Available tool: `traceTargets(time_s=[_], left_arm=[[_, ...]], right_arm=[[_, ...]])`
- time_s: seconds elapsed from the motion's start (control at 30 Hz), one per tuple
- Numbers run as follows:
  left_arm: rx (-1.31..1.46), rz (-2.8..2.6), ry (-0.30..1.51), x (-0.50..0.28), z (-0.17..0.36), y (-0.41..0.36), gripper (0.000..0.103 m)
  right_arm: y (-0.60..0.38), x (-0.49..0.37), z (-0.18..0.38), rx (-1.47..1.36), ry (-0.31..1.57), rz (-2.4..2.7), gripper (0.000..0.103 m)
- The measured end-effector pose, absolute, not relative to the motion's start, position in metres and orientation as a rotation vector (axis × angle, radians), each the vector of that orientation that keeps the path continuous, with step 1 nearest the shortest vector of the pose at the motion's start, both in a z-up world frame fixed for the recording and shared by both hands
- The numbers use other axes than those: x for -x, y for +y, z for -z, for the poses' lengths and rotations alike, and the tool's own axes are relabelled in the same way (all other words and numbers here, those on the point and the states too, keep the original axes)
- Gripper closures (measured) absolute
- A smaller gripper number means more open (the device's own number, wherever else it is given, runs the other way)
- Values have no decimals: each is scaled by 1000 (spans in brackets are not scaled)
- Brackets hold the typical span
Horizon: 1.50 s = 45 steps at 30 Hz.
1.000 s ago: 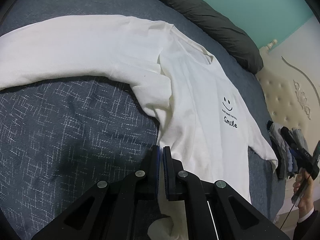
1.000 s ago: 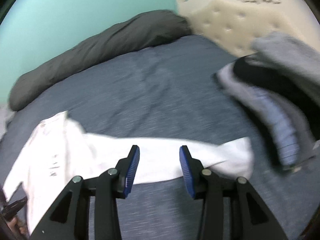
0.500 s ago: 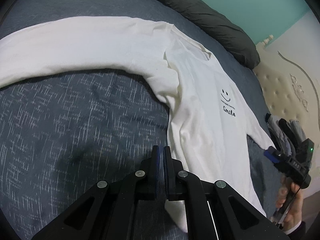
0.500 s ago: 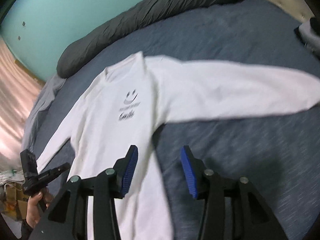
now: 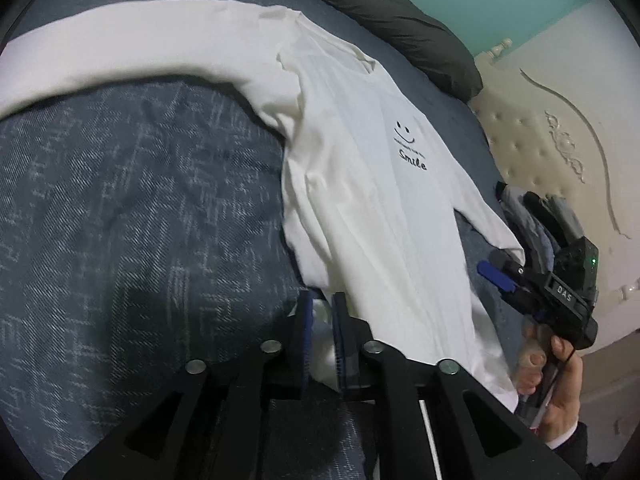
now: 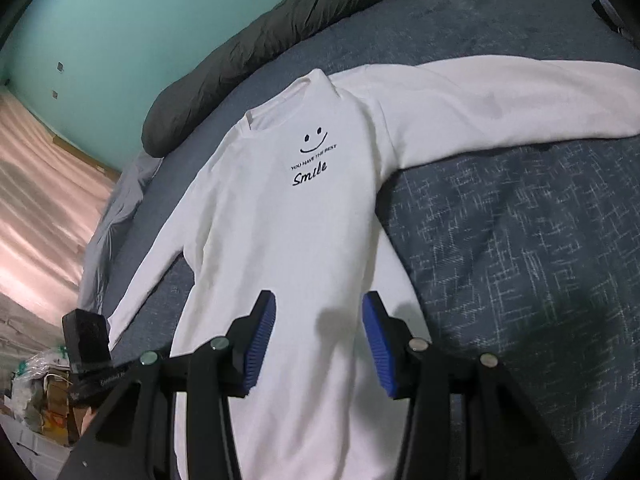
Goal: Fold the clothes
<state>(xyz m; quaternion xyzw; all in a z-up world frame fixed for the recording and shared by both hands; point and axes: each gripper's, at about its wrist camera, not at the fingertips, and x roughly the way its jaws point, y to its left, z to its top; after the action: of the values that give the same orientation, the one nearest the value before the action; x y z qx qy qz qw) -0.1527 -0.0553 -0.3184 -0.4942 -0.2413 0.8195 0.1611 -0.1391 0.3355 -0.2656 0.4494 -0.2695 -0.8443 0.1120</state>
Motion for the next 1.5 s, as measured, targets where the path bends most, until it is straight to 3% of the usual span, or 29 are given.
traceTargets(time_s=[0.1,0.33,0.37,0.47,0.83,0.93,1.0,1.2,1.27,1.37,1.5], left_arm=[[1409,-2319,-688,149,320,-50,74],[1432,-2357,-611,144,321,-47,75],[1435,-2365,-591,144,320,-46,76],[1429,-2380,-526,143,315,-41,98],[1419,-2358,-511,135,303,-50,98],[1452,-2341,-514,134,302,-53,89],[1476,-2331,-549,131,305,-56,64],[1515,-2308,-628,126,311,-59,62],[1524,-2321,-599,127,311,-57,64],[1529,-2320,-585,130,311,-54,96],[1529,-2327,-550,127,304,-46,97]], right_arm=[[337,138,267,-1311,-797,2486,57],[350,137,274,-1301,-883,2490,57],[351,138,275,-1299,-900,2482,57],[352,138,276,-1293,-919,2470,57],[356,142,279,-1285,-949,2464,57],[357,144,277,-1264,-958,2466,57],[359,143,275,-1251,-971,2468,57],[366,142,269,-1210,-1011,2475,57],[368,142,267,-1197,-1025,2477,57],[372,141,265,-1176,-1044,2480,57],[377,141,266,-1169,-1076,2474,57]])
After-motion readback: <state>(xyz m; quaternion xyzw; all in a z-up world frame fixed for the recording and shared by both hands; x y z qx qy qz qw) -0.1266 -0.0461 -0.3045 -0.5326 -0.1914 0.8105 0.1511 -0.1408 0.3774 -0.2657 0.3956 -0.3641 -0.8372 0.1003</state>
